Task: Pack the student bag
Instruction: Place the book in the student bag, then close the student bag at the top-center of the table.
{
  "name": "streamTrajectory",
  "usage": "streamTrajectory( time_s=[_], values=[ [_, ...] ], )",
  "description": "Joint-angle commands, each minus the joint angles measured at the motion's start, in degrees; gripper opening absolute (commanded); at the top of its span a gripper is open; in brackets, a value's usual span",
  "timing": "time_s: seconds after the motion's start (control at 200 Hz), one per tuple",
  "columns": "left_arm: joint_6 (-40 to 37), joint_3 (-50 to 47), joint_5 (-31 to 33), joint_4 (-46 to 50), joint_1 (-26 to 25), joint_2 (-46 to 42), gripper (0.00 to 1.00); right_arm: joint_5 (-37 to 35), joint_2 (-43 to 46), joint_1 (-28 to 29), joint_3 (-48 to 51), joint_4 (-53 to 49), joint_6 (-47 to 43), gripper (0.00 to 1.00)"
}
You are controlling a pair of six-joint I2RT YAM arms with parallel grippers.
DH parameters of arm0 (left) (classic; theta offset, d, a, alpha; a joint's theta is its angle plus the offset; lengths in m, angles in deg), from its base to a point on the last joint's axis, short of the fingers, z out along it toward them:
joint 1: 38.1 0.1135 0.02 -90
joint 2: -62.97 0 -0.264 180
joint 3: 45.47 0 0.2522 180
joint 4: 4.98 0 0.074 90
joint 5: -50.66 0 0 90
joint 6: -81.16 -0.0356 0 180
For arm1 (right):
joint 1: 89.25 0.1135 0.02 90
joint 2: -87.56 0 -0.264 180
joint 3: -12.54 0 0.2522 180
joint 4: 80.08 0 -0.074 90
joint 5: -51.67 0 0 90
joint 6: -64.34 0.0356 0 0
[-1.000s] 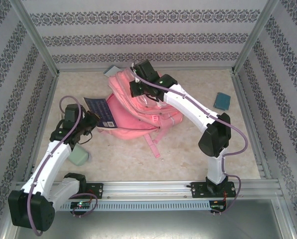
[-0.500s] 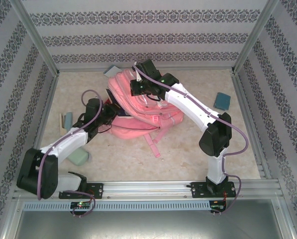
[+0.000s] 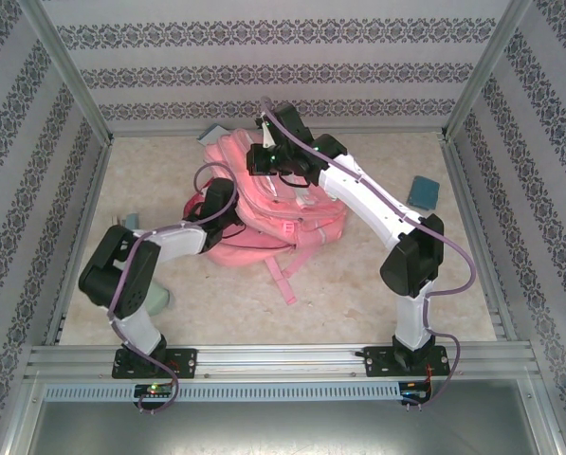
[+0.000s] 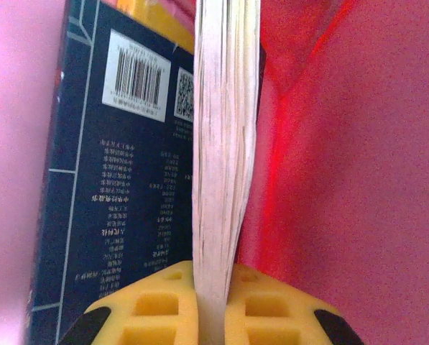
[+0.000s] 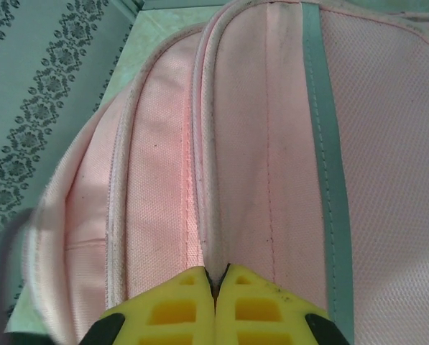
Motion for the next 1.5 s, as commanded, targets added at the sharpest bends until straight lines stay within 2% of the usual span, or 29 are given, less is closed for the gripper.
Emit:
streamTrajectory(
  time_s=[0.0, 0.04, 0.085, 0.125, 0.235, 0.34, 0.41, 0.664, 0.764, 0.874, 0.994, 1.074, 1.134, 1.234, 1.314, 1.499],
  values=[
    [1.0, 4.9, 2.6, -2.7, -1.9, 3.5, 0.00, 3.9, 3.1, -0.3, -3.7, 7.2, 2.0, 0.00],
    [1.0, 5.6, 2.5, -1.7, -2.0, 4.6, 0.00, 3.9, 3.1, -0.5, -3.5, 7.1, 2.1, 0.00],
    [1.2, 5.6, 2.3, -1.0, -2.3, 5.0, 0.09, 3.8, 3.3, -0.8, -3.0, 7.1, 2.1, 0.00],
    [0.9, 5.0, 2.5, -0.7, -2.5, 4.8, 0.20, 3.6, 3.5, -1.2, -2.2, 7.1, 2.2, 0.00],
    [-0.8, 4.3, 2.9, 4.1, -2.4, 2.1, 0.59, 3.2, 4.1, -2.4, 0.6, 7.3, 2.5, 0.00],
    [-2.0, 3.9, 4.8, 11.4, -2.4, -1.7, 0.83, 2.9, 4.5, -3.0, 2.8, 7.4, 2.1, 0.00],
    [-2.9, 3.3, 5.6, 14.7, -2.4, -3.9, 0.91, 2.8, 4.7, -3.4, 4.0, 7.9, 2.1, 0.00],
    [-4.8, 1.1, 8.6, 28.5, -2.0, -12.7, 0.92, 2.0, 4.4, -4.1, 6.1, 8.4, 1.2, 0.00],
    [-5.8, 1.2, 12.7, 36.6, -1.7, -17.6, 0.93, 1.0, 4.1, -4.1, 7.6, 8.2, 0.3, 0.00],
    [-6.2, 3.1, 20.2, 50.9, -1.5, -23.7, 0.96, 0.7, 3.6, -4.1, 9.6, 8.1, -0.1, 0.00],
    [-9.8, 2.0, 25.8, 55.8, -0.8, -32.4, 1.00, 0.5, 3.3, -4.0, 11.2, 8.6, -0.4, 0.00],
    [-12.5, 2.8, 27.0, 58.8, 0.6, -35.8, 1.00, 0.0, 3.1, -4.0, 12.0, 8.7, -0.9, 0.00],
    [-15.1, 3.5, 26.4, 59.5, 2.2, -36.9, 0.99, 0.0, 3.0, -3.9, 12.6, 8.7, -1.3, 0.00],
    [-20.0, 5.1, 20.8, 58.4, 5.9, -35.5, 1.00, -0.4, 3.0, -3.9, 14.6, 8.6, -2.1, 0.00],
    [-22.9, 7.8, 15.1, 58.2, 9.0, -31.7, 1.00, -1.4, 3.6, -3.9, 17.0, 8.4, -3.1, 0.00],
    [-29.1, 16.1, 8.7, 57.4, 12.3, -21.0, 0.96, -4.1, 6.2, -5.2, 24.4, 8.7, -4.1, 0.00]
  ],
)
